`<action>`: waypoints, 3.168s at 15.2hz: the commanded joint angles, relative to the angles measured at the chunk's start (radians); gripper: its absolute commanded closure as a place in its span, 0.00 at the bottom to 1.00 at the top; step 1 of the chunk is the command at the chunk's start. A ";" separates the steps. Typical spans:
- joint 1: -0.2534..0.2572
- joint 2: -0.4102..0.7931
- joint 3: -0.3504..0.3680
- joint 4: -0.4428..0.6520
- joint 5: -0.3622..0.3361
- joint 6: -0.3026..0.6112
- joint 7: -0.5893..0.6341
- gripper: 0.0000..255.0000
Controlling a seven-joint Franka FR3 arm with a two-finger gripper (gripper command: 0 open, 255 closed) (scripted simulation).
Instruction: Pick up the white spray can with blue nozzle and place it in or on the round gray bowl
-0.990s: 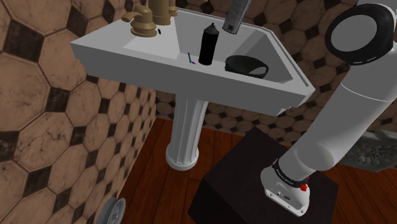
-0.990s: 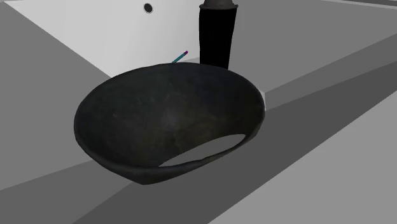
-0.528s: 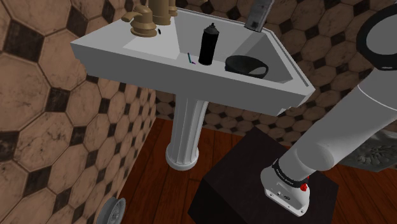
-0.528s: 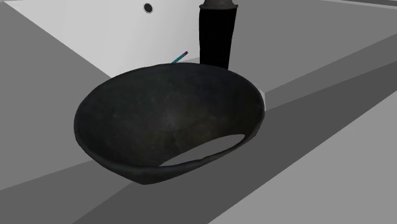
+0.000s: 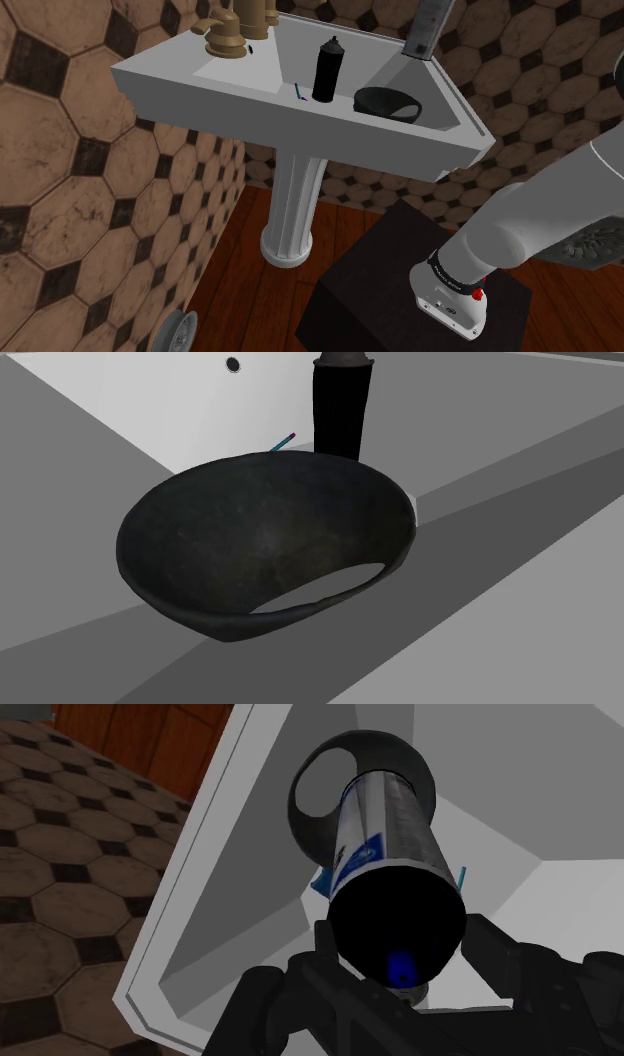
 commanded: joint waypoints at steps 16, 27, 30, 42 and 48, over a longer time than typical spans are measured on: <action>0.005 -0.236 -0.010 -0.525 0.014 0.288 0.033 1.00; 0.007 -0.290 -0.012 -0.662 0.015 0.371 0.041 1.00; 0.007 -0.290 -0.012 -0.662 0.015 0.371 0.041 1.00; 0.006 -0.216 0.000 -0.453 0.015 0.235 0.038 0.00; 0.006 -0.216 0.000 -0.453 0.015 0.235 0.038 0.00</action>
